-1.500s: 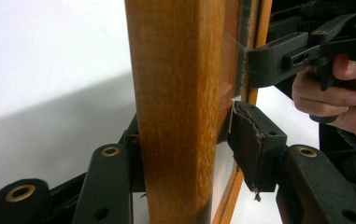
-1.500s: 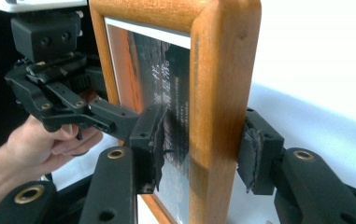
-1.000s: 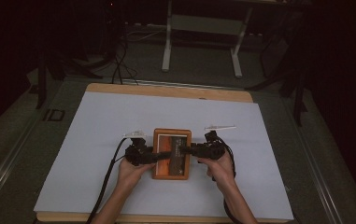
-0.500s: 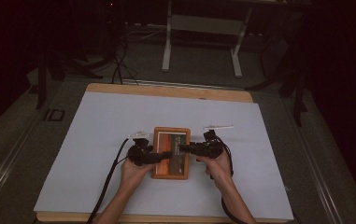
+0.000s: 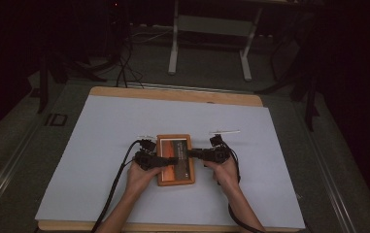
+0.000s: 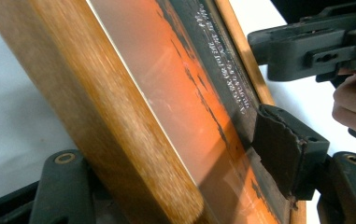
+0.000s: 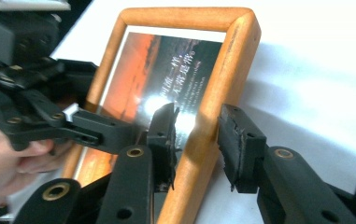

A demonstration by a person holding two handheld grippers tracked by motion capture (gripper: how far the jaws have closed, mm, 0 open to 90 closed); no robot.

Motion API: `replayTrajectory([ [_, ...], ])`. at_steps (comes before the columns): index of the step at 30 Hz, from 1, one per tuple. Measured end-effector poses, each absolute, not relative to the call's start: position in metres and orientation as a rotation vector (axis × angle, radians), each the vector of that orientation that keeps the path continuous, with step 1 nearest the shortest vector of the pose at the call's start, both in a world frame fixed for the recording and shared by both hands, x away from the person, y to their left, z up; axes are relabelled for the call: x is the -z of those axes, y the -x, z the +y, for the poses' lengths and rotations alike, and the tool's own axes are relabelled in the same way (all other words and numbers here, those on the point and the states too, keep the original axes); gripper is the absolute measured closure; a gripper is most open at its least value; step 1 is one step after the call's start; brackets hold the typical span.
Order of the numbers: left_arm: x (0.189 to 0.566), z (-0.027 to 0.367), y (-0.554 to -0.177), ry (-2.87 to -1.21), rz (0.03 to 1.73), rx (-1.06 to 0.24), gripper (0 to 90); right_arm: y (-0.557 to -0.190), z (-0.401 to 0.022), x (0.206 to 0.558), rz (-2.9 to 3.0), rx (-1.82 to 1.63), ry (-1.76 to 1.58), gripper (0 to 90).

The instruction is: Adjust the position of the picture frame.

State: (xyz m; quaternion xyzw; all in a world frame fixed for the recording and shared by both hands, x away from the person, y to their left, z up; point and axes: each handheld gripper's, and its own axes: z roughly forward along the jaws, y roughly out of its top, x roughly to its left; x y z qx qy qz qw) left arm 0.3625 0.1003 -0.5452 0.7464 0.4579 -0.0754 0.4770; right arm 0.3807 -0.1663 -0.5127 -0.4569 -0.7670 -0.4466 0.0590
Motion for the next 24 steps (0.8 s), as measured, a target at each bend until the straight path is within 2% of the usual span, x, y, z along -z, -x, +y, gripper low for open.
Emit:
replayTrajectory([
  [5, 0.545, 0.102, -0.365, -1.839, 1.085, 0.198, 32.8, -0.384, -0.163, 0.518, -2.309, 1.324, 1.404, 52.7],
  [16, 0.544, 0.103, -0.368, -1.883, 0.988, 0.188, 32.6, -0.400, -0.157, 0.535, -2.169, 1.291, 1.351, 40.5],
  [18, 0.545, 0.103, -0.370, -1.892, 0.998, 0.204, 31.9, -0.400, -0.157, 0.536, -2.160, 1.296, 1.355, 42.7],
  [21, 0.547, 0.104, -0.372, -1.887, 1.003, 0.228, 30.0, -0.397, -0.163, 0.533, -2.134, 1.345, 1.366, 53.8],
  [24, 0.545, 0.102, -0.372, -1.906, 1.000, 0.214, 28.2, -0.393, -0.170, 0.530, -2.112, 1.380, 1.385, 59.2],
])
